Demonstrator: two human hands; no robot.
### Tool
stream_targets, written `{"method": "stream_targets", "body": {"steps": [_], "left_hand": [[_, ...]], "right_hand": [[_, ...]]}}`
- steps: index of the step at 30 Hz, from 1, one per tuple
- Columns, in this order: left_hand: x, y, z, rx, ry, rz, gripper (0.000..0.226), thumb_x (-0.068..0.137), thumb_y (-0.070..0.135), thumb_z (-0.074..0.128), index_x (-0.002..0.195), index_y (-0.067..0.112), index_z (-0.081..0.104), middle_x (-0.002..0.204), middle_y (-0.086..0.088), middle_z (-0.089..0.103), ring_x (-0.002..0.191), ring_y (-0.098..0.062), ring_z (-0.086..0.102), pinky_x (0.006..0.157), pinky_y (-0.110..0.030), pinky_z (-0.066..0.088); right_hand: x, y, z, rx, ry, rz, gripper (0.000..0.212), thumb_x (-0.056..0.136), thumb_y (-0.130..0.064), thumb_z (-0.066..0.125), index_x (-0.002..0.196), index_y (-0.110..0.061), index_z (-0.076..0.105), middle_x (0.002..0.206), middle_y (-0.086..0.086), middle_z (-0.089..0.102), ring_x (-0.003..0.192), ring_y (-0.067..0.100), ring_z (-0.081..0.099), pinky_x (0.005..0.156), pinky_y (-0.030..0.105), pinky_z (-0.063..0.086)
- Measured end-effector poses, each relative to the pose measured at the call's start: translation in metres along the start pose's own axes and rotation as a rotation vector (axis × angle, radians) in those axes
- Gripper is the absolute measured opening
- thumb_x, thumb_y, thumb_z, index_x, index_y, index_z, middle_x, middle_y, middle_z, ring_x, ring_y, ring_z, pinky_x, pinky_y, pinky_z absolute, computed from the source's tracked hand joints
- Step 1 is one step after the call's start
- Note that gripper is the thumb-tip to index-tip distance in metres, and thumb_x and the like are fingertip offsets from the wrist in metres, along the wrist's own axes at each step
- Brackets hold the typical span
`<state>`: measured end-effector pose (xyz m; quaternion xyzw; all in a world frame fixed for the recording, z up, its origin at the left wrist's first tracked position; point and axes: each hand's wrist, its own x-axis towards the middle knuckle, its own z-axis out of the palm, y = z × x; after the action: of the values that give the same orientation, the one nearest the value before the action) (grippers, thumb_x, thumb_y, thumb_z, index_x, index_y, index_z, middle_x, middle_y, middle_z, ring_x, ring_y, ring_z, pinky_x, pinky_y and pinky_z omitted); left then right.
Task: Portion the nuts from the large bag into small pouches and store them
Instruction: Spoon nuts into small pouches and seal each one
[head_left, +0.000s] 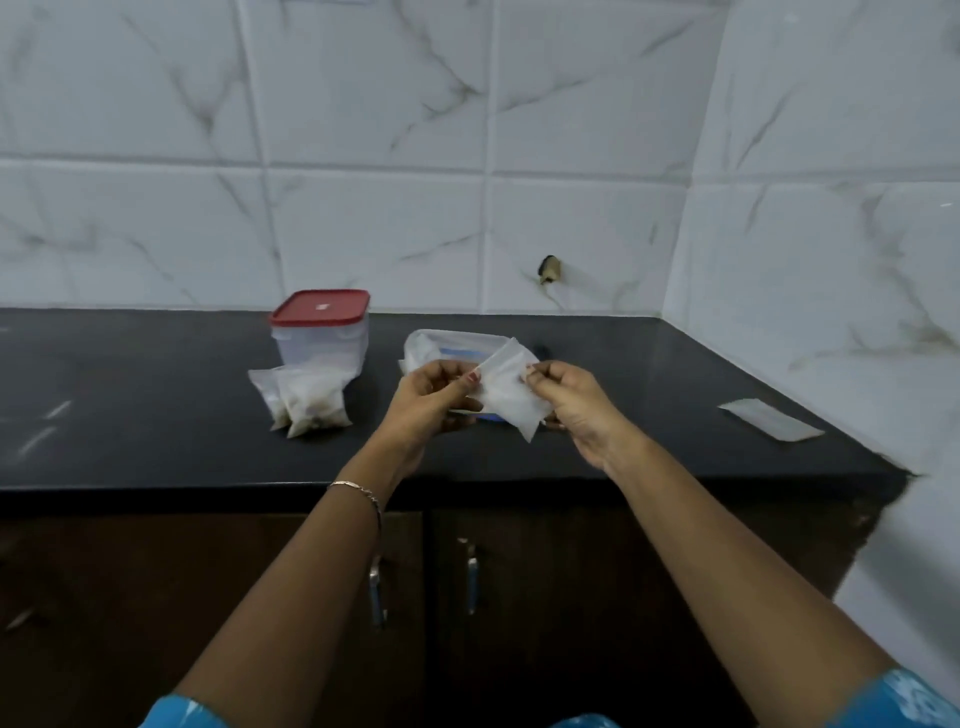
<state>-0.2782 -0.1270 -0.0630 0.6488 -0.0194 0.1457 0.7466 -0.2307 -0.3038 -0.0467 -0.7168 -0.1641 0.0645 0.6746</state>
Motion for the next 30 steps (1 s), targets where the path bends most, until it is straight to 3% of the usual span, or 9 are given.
{"method": "stream_targets", "body": {"steps": [3,5,8,11,14,16,22,26,30], "left_hand": [[-0.003,-0.001,-0.031,0.019,0.034,-0.019,0.009,0.087,0.012,0.069,0.094,0.008,0.064,0.080,-0.005,0.069,0.068,-0.013,0.067,0.061,-0.025,0.058],[-0.003,-0.006,-0.044,0.009,0.122,-0.004,0.009,0.089,0.012,0.068,0.094,0.008,0.062,0.080,-0.004,0.069,0.069,-0.013,0.067,0.059,-0.024,0.057],[0.000,-0.017,-0.054,-0.048,0.320,0.049,0.010,0.091,0.012,0.066,0.093,0.009,0.057,0.084,-0.007,0.066,0.070,-0.013,0.067,0.059,-0.025,0.057],[0.002,-0.025,-0.054,0.003,0.436,0.130,0.010,0.090,0.011,0.066,0.089,0.010,0.056,0.090,-0.011,0.066,0.077,-0.018,0.069,0.068,-0.032,0.060],[0.002,-0.030,-0.052,0.155,0.436,0.224,0.011,0.088,0.012,0.069,0.084,0.014,0.059,0.090,-0.012,0.068,0.085,-0.023,0.070,0.073,-0.040,0.061],[0.002,-0.031,-0.051,0.200,0.427,0.243,0.012,0.086,0.014,0.071,0.083,0.016,0.060,0.088,-0.011,0.068,0.084,-0.022,0.070,0.073,-0.041,0.061],[0.002,-0.032,-0.051,0.250,0.358,0.219,0.012,0.078,0.025,0.073,0.080,0.017,0.064,0.082,-0.005,0.069,0.084,-0.022,0.069,0.079,-0.043,0.059],[-0.001,-0.029,-0.047,0.179,0.366,0.201,0.007,0.084,0.010,0.066,0.078,0.012,0.064,0.072,-0.005,0.065,0.073,-0.018,0.064,0.077,-0.041,0.058],[-0.003,-0.026,-0.046,0.183,0.373,0.193,0.004,0.086,0.010,0.068,0.084,0.010,0.064,0.076,-0.008,0.066,0.075,-0.017,0.065,0.077,-0.038,0.059]], "right_hand": [[0.008,0.000,0.027,0.067,0.083,0.018,0.017,0.099,-0.028,0.054,0.092,-0.019,0.068,0.094,-0.003,0.067,0.075,0.008,0.060,0.058,0.019,0.046],[0.016,0.005,0.045,0.117,0.186,0.046,0.022,0.102,-0.027,0.046,0.103,-0.016,0.065,0.095,-0.001,0.064,0.074,0.008,0.057,0.057,0.016,0.047],[0.026,0.023,0.078,0.045,0.368,-0.026,0.020,0.100,-0.026,0.047,0.116,-0.016,0.056,0.115,0.003,0.059,0.105,0.018,0.057,0.085,0.029,0.046],[0.025,0.036,0.108,-0.200,0.551,-0.258,0.025,0.093,-0.022,0.060,0.116,-0.015,0.055,0.119,0.001,0.054,0.109,0.015,0.051,0.092,0.032,0.042],[0.025,0.036,0.129,-0.013,0.281,-0.282,0.012,0.091,-0.016,0.065,0.102,-0.016,0.060,0.099,-0.004,0.061,0.088,0.008,0.058,0.076,0.021,0.047],[0.027,0.037,0.134,0.063,0.161,-0.259,0.004,0.091,-0.015,0.066,0.092,-0.017,0.063,0.091,-0.003,0.066,0.085,0.008,0.064,0.073,0.018,0.051],[0.027,0.039,0.127,0.203,0.157,-0.178,0.006,0.088,-0.017,0.070,0.084,-0.014,0.067,0.084,0.001,0.070,0.079,0.007,0.067,0.069,0.017,0.052],[0.025,0.041,0.125,0.231,0.141,-0.168,0.002,0.088,-0.010,0.069,0.087,-0.011,0.068,0.087,0.007,0.071,0.085,0.018,0.069,0.077,0.026,0.057],[0.025,0.041,0.124,0.225,0.106,-0.186,0.009,0.089,-0.006,0.066,0.085,-0.014,0.068,0.085,0.005,0.070,0.082,0.015,0.068,0.073,0.022,0.055]]}}
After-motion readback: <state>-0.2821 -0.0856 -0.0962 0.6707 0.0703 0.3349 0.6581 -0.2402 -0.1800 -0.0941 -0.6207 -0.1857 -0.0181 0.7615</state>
